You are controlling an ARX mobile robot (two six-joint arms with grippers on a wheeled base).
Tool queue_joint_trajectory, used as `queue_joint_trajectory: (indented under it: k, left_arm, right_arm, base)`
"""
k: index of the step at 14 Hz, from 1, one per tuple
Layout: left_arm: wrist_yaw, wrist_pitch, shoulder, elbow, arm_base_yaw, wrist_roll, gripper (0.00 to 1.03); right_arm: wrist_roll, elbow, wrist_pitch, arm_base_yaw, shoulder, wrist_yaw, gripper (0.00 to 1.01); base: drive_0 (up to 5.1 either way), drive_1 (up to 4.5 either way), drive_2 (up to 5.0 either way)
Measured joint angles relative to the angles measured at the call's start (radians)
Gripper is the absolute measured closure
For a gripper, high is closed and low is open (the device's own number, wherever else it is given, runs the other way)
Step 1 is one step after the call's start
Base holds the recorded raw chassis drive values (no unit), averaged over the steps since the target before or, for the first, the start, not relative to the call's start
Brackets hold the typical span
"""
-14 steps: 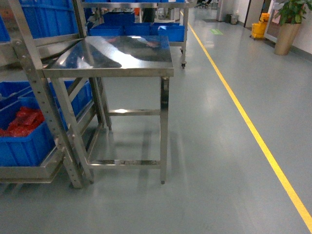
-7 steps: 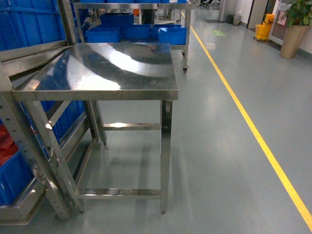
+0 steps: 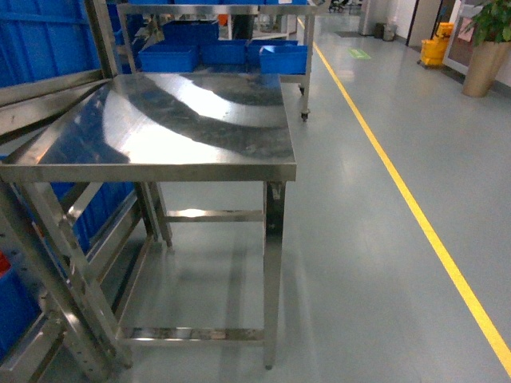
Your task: Pick blue part to blue bin on bottom shelf
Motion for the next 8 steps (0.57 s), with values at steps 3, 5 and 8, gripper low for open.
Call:
queue_joint_trajectory:
  k: [3,5,8]
  left_arm:
    - [-0.001,0.002,0.004,0.0,0.0,0.0,0.6]
    - [-0.001,0.001,-0.001,0.0,-0.001,0.0,0.6]
    - [0.002,0.0,0.001,0.0,-0.001,0.0,0.6]
  right_arm:
    - [0.0,0.0,-0.002,0.0,0.0,0.0,0.03]
    - [0.0,0.0,0.0,0.0,0.0,0.0,0.03]
    - [0.0,0.0,0.004,0.0,0.0,0.0,0.03]
  base:
    - [0.0,2.66,-2.7]
    - [-2.4,1.23,1.2]
    - [-4.9,2.56,2.6]
